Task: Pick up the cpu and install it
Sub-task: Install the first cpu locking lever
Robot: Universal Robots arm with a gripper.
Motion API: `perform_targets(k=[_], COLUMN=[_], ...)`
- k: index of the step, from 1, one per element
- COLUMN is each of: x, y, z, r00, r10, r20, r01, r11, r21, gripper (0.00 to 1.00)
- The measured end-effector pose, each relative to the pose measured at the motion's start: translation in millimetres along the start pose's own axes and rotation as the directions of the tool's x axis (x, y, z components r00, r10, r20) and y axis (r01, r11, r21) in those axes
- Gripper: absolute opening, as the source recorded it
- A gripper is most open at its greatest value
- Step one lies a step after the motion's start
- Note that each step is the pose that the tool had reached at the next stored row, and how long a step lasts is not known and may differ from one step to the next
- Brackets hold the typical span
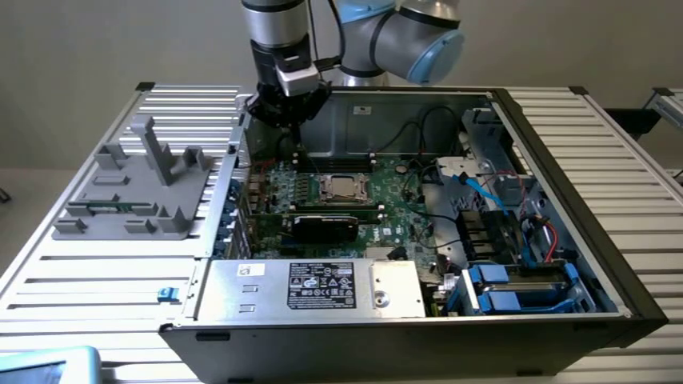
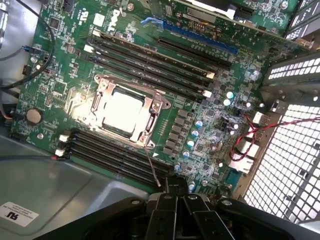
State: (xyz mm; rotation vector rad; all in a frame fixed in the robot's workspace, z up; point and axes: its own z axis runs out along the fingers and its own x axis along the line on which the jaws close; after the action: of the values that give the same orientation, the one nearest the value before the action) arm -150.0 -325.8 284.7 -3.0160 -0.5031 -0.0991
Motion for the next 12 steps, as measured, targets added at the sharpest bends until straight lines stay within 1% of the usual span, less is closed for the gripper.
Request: perform_targets(k=[3,6,12], x=[-0.2,-0.5,-1.1], y=[0.2,0.5,0.9], z=[3.3,6.5,13.0], r00=[0.9997,0.9987,0.9951], r10=[0.025,0.05,0.098], r20=[-0.003,-0.0055,-0.0101], r01=[-0.025,-0.05,-0.098], r11=[0.9997,0.9987,0.9951], r21=[0.0017,0.0019,0.0024], gripper=[0.11,0.11,0.11])
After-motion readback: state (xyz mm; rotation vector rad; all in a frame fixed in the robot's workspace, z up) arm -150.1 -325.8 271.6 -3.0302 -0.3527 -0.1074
